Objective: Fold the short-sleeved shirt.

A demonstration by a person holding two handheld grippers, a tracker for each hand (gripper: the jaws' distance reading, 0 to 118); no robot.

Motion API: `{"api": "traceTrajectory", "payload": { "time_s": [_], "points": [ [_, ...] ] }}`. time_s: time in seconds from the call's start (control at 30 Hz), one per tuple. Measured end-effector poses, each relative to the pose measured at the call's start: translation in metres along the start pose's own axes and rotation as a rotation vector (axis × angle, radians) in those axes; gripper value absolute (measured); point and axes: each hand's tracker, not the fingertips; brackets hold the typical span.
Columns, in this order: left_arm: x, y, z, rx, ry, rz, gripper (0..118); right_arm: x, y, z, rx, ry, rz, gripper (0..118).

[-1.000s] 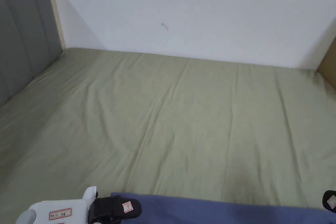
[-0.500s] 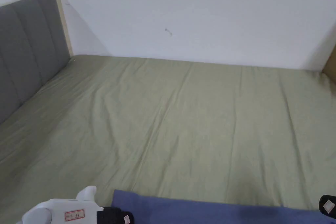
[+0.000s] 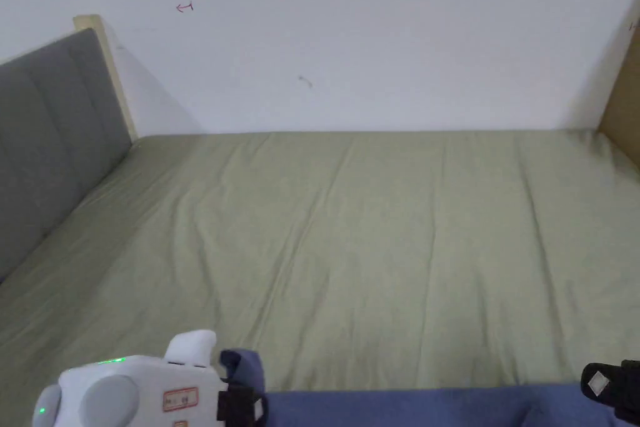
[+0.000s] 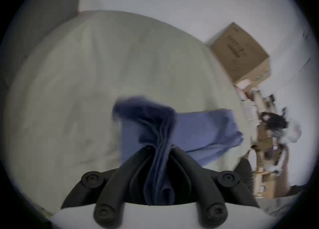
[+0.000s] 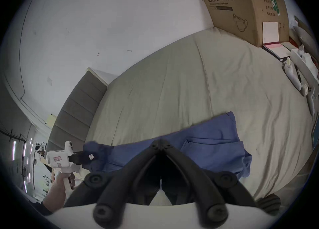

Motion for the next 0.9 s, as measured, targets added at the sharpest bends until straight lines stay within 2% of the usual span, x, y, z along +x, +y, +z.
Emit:
{"api": "traceTrajectory", "payload": {
  "time_s": [0.03,0.1,0.13,0.17,0.27,0.37,0.43,0.47,0.5,0.53,0.67,0.73,0.83,0.87,0.9],
  "points": [
    [0.015,0.002,-0.011,-0.025,-0.031,0.001,5,0.01,0.0,0.005,0.022,-0.034,0.025,0],
    [0.048,0.004,-0.044,-0.103,-0.073,-0.029,5,0.02,-0.006,0.016,0.029,-0.023,0.016,0],
    [0.059,0.005,-0.06,-0.14,-0.065,-0.044,5,0.023,-0.008,0.021,0.034,-0.022,0.015,0],
    [0.073,0.004,-0.078,-0.183,-0.039,-0.063,6,0.019,-0.011,0.024,0.005,-0.001,-0.05,0],
    [0.1,-0.001,-0.123,-0.293,-0.029,-0.113,6,0.03,-0.014,0.038,0.025,-0.014,-0.052,0],
    [0.116,-0.006,-0.146,-0.294,-0.033,-0.131,9,0.038,-0.016,0.044,0.041,-0.034,-0.055,0],
    [0.118,-0.008,-0.154,-0.302,-0.055,-0.126,40,0.045,-0.018,0.044,0.035,-0.057,-0.082,0],
    [0.119,-0.009,-0.157,-0.303,-0.085,-0.12,68,0.048,-0.018,0.044,0.035,-0.061,-0.094,0],
    [0.121,-0.01,-0.159,-0.308,-0.145,-0.097,103,0.051,-0.02,0.044,0.034,-0.061,-0.102,0],
    [0.117,-0.011,-0.161,-0.318,-0.203,-0.071,115,0.054,-0.021,0.045,0.035,-0.06,-0.113,0],
    [0.107,-0.002,-0.133,-0.219,-0.451,0.013,116,0.058,-0.019,0.041,0.03,-0.061,-0.115,0],
    [0.099,0.003,-0.111,-0.157,-0.439,0.018,116,0.056,-0.014,0.039,0.033,-0.058,-0.104,0],
    [0.089,0.01,-0.082,-0.062,-0.289,-0.044,114,0.058,-0.007,0.036,0.038,-0.04,-0.1,0],
    [0.086,0.01,-0.075,-0.065,-0.239,-0.077,107,0.06,-0.005,0.035,0.04,-0.034,-0.099,0],
    [0.084,0.009,-0.072,-0.057,-0.215,-0.095,79,0.06,-0.003,0.034,0.041,-0.031,-0.098,0]
  ]
}}
